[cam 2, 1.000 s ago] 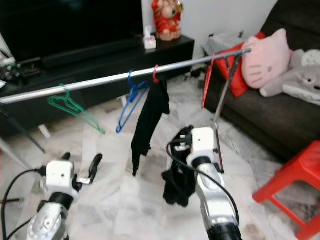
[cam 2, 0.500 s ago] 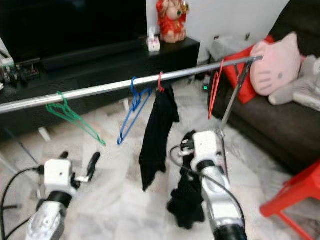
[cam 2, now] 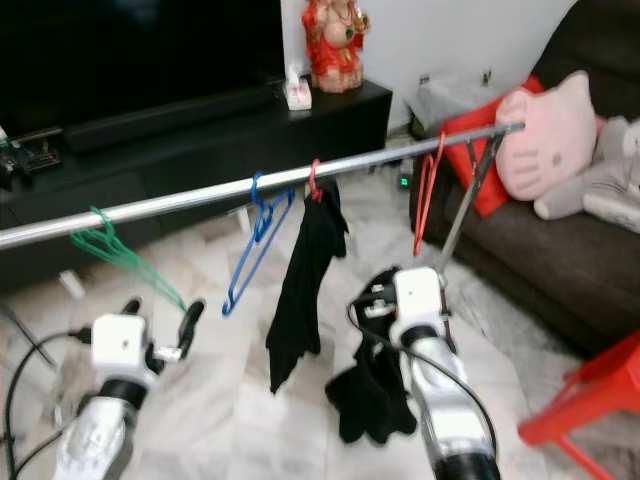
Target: Hang hanger
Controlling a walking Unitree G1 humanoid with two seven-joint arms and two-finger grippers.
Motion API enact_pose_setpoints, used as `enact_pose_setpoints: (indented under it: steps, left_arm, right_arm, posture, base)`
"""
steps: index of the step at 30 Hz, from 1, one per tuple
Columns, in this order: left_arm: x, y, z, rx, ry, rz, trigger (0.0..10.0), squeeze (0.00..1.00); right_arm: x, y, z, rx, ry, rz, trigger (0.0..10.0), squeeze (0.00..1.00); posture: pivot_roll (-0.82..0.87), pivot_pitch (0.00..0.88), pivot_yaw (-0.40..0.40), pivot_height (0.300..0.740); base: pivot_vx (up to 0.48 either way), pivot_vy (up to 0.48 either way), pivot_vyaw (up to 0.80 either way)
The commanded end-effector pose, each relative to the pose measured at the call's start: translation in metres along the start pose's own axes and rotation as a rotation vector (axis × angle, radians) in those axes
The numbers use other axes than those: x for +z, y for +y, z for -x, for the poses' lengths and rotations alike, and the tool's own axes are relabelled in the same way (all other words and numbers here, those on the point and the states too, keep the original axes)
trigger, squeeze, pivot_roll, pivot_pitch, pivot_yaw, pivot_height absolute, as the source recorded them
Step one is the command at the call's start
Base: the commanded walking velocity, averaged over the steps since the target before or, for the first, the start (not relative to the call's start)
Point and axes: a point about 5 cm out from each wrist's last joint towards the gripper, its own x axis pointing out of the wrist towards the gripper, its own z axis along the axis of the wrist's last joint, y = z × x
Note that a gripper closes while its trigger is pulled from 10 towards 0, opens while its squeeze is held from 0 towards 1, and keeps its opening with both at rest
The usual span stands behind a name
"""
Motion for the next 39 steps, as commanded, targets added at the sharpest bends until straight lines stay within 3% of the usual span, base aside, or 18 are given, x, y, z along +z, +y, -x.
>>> enact_pose_setpoints:
  steps: [1,13,18,22,29,34,39]
  left_arm:
    - [0.001,-0.002,0.0,-0.002,-0.003,0.01,10.0,0.0]
    - [0.009,-0.003,-0.003,-0.012,-0.036,0.023,10.0,0.0]
    - [0.013,-0.018,-0.004,-0.128,-0.036,0.038,10.0,0.0]
    - [0.012,-0.022,-0.004,-0.152,-0.031,0.038,10.0,0.0]
    - [0.006,-0.031,0.0,-0.235,0.028,0.053,10.0,0.0]
    - [0.001,-0.035,0.0,-0.253,0.086,0.142,10.0,0.0]
    - [-0.002,-0.034,-0.005,-0.254,0.115,0.127,10.0,0.0]
  right_arm:
    - [0.007,-0.007,0.0,-0.017,-0.034,0.011,10.0,0.0]
    - [-0.003,-0.015,0.001,-0.044,0.004,0.018,10.0,0.0]
    - [-0.004,-0.018,0.001,-0.053,0.007,0.018,10.0,0.0]
    - [-0.005,-0.018,0.001,-0.055,0.013,0.014,10.0,0.0]
    - [-0.007,-0.017,0.0,-0.055,0.025,0.004,10.0,0.0]
    - [-0.006,-0.015,0.0,-0.05,0.018,-0.007,10.0,0.0]
    - [-0.006,-0.015,-0.001,-0.051,0.014,0.001,10.0,0.0]
  posture:
    - [-0.08,0.0,0.024,0.732]
    - [-0.08,0.0,0.02,0.732]
    - [-0.08,0.0,0.02,0.732]
    - [-0.08,0.0,0.02,0.732]
    - [-0.07,0.0,0.019,0.732]
    - [-0.07,0.0,0.018,0.732]
    - [-0.07,0.0,0.018,0.732]
  base:
    - [0.285,0.0,0.0]
    - [0.282,0.0,0.0]
    - [0.289,0.0,0.0]
    - [0.293,0.0,0.0]
    - [0.247,0.0,-0.57]
    - [0.0,0.0,0.0]
    - [0.0,0.0,0.0]
